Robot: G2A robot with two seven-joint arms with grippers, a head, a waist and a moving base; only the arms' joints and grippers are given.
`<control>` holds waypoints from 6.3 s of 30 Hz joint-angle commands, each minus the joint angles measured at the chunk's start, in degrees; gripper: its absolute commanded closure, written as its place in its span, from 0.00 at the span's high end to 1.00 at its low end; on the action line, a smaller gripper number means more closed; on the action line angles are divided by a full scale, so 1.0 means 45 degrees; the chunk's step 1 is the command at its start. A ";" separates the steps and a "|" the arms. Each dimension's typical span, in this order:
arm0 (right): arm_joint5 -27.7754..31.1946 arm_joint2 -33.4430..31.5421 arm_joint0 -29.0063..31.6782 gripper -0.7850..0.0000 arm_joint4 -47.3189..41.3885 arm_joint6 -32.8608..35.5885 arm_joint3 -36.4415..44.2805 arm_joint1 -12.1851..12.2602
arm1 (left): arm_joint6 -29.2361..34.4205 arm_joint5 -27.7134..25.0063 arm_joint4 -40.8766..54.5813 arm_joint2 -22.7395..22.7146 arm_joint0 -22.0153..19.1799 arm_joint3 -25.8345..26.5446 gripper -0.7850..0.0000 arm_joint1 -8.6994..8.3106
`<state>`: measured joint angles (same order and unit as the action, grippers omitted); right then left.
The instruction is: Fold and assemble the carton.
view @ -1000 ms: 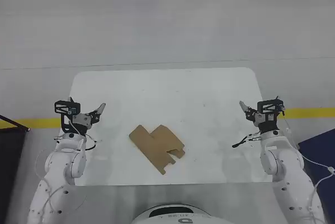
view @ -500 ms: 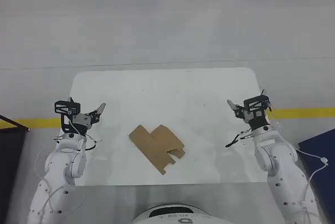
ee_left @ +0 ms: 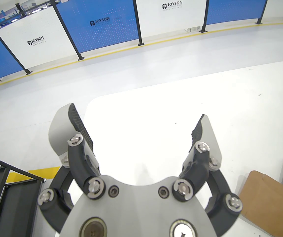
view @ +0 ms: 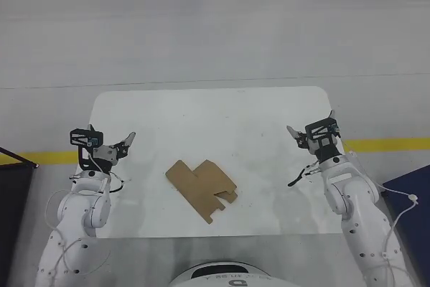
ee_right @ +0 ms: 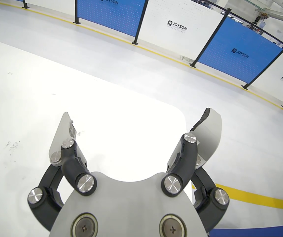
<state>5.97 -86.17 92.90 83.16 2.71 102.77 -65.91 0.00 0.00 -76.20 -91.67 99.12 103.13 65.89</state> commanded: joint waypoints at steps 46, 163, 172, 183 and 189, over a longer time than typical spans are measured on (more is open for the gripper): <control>0.4895 0.2970 -0.0657 0.32 -1.1550 0.9412 -0.0201 0.0259 | 0.0000 0.0000 0.0000 0.0000 0.0000 0.0000 1.00 0.0000; 1.0023 0.6592 -0.4345 0.00 -2.7645 1.0415 -0.6604 -0.0512 | 1.7389 -0.1058 2.4552 0.2333 -0.6473 -0.7044 0.98 0.0310; 0.9771 0.6896 -0.4415 0.00 -2.8292 1.1243 -0.6790 -0.0634 | 1.7041 -0.1641 2.4630 0.3531 -0.7093 -0.7577 0.73 0.0506; 0.9511 0.6847 -0.4624 0.00 -2.8128 1.1054 -0.7459 -0.0760 | 1.7094 -0.2116 2.4854 0.3658 -0.7232 -0.7539 0.00 0.0460; 0.9413 0.6513 -0.4633 0.00 -2.7659 1.1270 -0.7511 -0.0686 | 1.6415 -0.2483 2.3967 0.3564 -0.7116 -0.7219 0.00 0.0350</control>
<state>48.38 -56.52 72.00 -41.53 53.39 68.91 -69.07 74.18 -10.81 32.43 -75.58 66.97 70.31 67.56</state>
